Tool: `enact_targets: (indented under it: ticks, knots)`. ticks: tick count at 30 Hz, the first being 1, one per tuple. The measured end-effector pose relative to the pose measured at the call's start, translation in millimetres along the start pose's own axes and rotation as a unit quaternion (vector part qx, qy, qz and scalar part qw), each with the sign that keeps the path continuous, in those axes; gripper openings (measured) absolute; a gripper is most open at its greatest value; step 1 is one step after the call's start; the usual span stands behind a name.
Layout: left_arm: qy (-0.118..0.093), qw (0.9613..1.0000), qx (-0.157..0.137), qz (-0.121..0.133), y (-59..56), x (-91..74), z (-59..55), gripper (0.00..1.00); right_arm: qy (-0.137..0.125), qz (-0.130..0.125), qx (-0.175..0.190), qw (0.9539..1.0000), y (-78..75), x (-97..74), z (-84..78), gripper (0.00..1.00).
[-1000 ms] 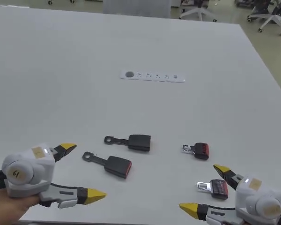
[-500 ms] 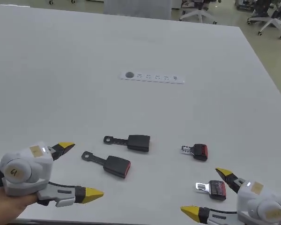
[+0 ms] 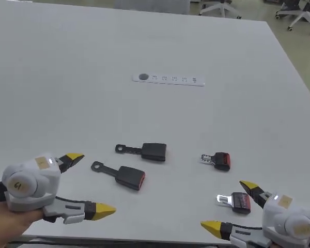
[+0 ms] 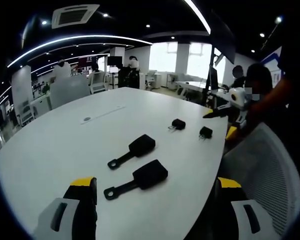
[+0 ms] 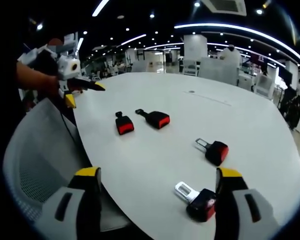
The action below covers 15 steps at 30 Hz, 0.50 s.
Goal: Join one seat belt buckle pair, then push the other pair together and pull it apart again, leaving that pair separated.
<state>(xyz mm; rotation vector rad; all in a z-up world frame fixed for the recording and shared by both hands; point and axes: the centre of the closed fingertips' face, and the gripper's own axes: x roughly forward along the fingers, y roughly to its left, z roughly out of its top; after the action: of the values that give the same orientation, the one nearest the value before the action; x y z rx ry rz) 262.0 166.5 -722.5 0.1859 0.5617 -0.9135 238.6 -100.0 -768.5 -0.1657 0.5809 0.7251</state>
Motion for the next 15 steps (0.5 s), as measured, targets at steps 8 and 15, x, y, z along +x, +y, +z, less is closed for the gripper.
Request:
enact_targets:
  ticks: [8, 15]
  knots:
    - [0.010, 0.9999, 0.008, -0.002, 0.5, 2.8, -1.3, 1.00, 0.003, -0.003, 0.002, 1.0000, -3.9, -1.8, -2.3, 0.96]
    - [0.010, 0.9999, 0.010, -0.006, 0.7, 7.1, 0.3, 1.00, 0.005, -0.004, 0.005, 1.0000, -7.9, -3.2, -2.7, 0.96]
